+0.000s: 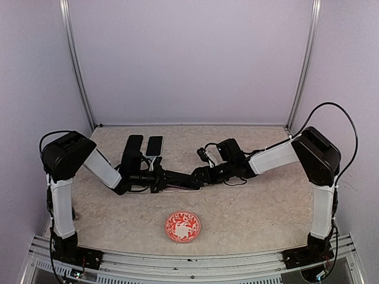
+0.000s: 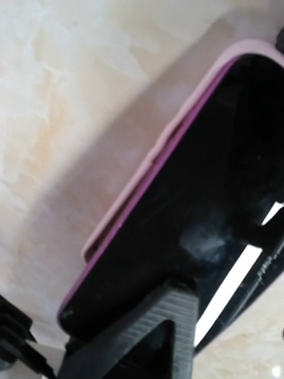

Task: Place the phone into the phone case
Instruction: Install the phone into the phone case.

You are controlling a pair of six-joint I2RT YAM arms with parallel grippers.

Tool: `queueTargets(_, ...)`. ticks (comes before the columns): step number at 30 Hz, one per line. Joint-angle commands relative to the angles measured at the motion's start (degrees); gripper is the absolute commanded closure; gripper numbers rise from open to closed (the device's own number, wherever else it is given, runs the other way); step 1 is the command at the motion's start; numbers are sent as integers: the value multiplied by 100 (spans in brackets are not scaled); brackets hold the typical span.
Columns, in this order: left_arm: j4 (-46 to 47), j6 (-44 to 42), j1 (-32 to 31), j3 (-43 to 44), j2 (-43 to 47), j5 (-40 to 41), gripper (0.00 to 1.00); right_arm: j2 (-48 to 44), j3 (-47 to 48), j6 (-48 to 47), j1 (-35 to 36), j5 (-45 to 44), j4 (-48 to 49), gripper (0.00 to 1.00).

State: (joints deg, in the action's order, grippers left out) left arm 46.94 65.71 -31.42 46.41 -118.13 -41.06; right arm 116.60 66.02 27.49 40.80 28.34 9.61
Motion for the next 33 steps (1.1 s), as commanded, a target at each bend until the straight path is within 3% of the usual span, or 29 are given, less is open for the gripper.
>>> queueTargets(1, 455, 98, 19, -194, 117, -309, 100, -128, -137, 113, -33, 288, -201, 1)
queueTargets(21, 1342, 261, 57, -451, 457, -350, 100, -251, -300, 372, -29, 493, -121, 1)
queueTargets(33, 1447, 233, -8, -502, 442, -333, 100, -158, -263, 891, 50, 1223, 634, 9)
